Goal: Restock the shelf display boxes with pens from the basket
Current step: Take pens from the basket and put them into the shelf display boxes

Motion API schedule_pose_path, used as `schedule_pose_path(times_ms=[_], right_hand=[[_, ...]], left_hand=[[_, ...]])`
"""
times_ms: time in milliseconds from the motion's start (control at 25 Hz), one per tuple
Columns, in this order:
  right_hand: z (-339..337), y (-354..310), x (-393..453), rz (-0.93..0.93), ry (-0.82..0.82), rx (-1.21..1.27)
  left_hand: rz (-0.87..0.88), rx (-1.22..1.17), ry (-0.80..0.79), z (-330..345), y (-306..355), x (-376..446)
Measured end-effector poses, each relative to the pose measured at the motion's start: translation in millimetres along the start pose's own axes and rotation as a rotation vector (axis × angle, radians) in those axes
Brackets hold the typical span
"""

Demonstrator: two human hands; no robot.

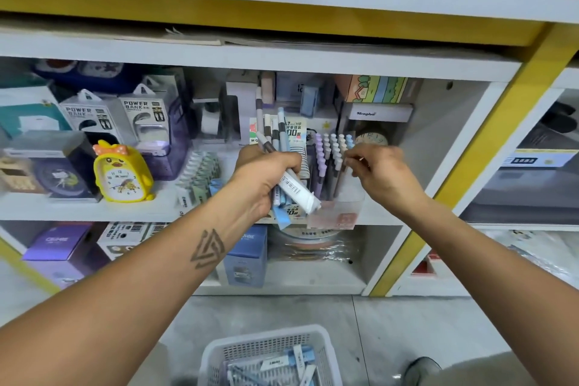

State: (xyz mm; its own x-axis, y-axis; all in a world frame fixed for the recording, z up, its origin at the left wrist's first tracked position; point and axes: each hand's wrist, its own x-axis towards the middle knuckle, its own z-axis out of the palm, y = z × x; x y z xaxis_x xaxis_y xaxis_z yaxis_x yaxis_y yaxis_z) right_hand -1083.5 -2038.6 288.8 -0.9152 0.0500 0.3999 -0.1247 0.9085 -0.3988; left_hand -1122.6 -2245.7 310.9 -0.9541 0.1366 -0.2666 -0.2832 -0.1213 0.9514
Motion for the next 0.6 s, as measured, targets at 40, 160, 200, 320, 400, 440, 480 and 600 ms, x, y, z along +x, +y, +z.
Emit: schedule_pose_path(times_ms=[40,160,200,320,400,440,480,600], right_hand=[[-1,0,0,0.001,0.024,-0.086],[-14,-20,-3,0.024,0.135,0.086],[-16,-32,-3,0.078,0.063,0.332],[-14,-60,-7,0.203,-0.358,0.75],[-5,-67,-12,0.22,-0.494,0.814],[-1,-68,-13,0.229,-0.498,0.849],[2,-67,-12,0.243,-0.481,0.891],[1,-61,-5,0.276,-0.416,0.968]], left_hand=[[0.004,-0.002,0.003,0,0,0],[0.004,-0.007,0.018,5,0,-3],[0.005,-0.013,0.036,6,1,-2],[0.023,-0.062,0.11,5,3,2],[0.032,-0.08,0.149,3,4,4],[0.036,-0.095,0.163,2,4,4],[0.033,-0.113,0.173,1,4,5],[0.012,-0.171,0.178,-5,7,8]])
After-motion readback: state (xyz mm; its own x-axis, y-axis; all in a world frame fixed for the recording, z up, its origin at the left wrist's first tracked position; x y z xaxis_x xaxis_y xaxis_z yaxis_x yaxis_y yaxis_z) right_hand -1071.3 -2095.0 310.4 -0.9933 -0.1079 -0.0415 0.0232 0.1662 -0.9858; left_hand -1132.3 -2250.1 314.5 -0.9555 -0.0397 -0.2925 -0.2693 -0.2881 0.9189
